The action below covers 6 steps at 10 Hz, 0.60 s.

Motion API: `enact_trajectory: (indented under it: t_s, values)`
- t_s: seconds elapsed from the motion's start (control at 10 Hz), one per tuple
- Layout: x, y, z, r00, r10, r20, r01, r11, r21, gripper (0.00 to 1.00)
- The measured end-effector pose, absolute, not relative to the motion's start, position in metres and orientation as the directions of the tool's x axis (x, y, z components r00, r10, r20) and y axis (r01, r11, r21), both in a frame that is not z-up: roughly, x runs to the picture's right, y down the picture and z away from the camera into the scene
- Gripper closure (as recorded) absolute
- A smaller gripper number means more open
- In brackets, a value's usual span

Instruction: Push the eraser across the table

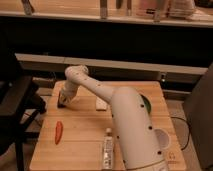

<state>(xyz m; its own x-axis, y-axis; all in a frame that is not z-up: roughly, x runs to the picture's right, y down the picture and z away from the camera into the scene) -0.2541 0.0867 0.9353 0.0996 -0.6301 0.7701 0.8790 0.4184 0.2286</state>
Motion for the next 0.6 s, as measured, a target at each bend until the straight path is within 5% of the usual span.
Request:
enact_trajectory:
  t_s: [0.6]
  values:
    - [-0.2647, 0.0894, 0.9328, 0.039, -0.636, 0.771, 0.888, 0.375, 0.264, 1.0]
